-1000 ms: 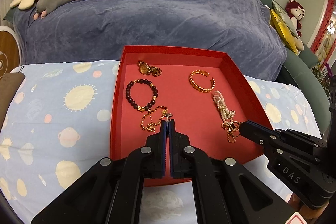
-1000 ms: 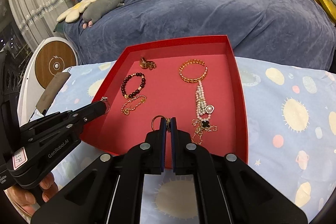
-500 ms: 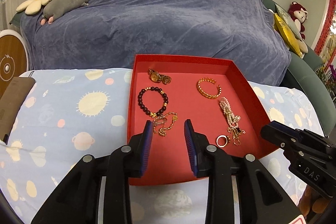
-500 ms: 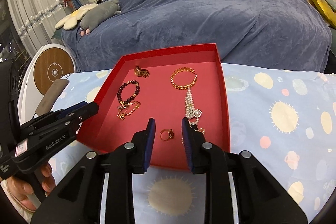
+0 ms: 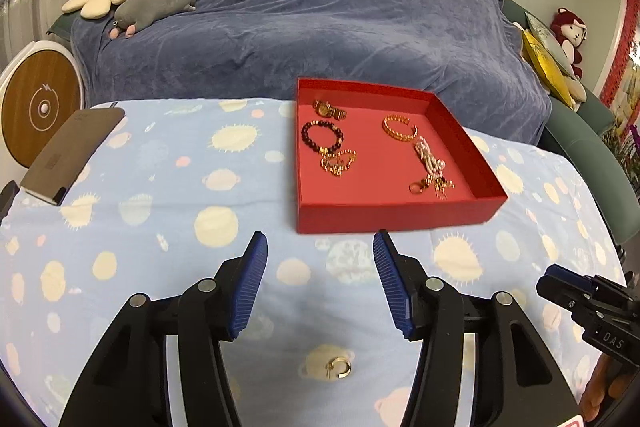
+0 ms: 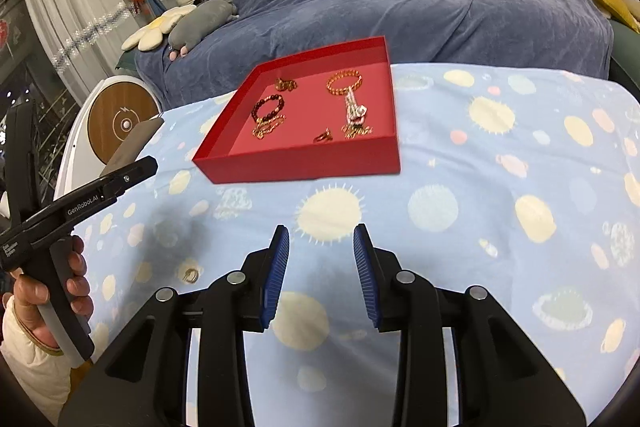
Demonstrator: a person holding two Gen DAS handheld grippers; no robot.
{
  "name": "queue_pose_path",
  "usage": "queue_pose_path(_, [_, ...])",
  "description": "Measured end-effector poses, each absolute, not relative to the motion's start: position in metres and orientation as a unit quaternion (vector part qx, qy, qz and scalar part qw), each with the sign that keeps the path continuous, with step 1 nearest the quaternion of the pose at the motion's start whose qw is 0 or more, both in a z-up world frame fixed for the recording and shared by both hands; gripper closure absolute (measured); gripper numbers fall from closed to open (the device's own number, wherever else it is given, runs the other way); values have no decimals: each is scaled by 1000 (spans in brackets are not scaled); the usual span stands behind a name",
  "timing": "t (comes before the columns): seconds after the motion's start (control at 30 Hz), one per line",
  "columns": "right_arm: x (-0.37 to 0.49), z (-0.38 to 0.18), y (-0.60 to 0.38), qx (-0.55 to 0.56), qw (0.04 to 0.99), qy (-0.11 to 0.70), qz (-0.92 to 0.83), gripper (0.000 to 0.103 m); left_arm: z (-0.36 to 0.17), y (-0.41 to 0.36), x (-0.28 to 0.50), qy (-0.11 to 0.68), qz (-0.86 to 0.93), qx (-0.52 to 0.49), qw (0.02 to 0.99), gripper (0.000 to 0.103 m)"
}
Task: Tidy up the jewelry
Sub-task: 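Withdraw both tools from the box toward the remaining gold hoop earrings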
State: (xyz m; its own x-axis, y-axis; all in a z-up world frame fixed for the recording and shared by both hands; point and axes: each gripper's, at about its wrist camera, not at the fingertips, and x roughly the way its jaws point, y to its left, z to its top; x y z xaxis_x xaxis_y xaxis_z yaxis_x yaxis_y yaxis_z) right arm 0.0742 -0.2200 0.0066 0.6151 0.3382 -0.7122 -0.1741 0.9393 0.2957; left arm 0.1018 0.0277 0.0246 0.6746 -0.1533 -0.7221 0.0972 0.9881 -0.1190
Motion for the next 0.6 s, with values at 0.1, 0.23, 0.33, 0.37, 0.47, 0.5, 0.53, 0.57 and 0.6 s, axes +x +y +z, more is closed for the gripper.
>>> queue_pose_path(0.1, [65,-1,-203,75,891,419,155,71,11,23,83,408,-78,-17,909,45])
queue_pose_path(0.23, [60,-12,-179,44,886,427,176,71,-5,15,69,424,-103,9,900,40])
queue_pose_path(0.33, [56,-23,-166,31,879,438,185,71,-17,12,62,435,-117,12,893,40])
queue_pose_path(0.37, [56,-27,-164,26,877,442,188,71,-21,12,61,439,-123,10,890,40])
queue_pose_path(0.47, [54,-32,-156,16,873,448,193,71,-29,11,58,446,-127,15,886,40])
queue_pose_path(0.5, [53,-32,-154,11,874,447,192,71,-31,11,57,448,-126,19,885,40])
queue_pose_path(0.53, [53,-32,-153,5,874,446,192,71,-34,10,56,450,-128,21,884,40])
queue_pose_path(0.57, [53,-33,-151,1,874,446,193,71,-36,10,55,453,-130,22,882,40])
queue_pose_path(0.6, [54,-34,-150,-1,874,447,192,71,-39,9,55,455,-129,24,881,41])
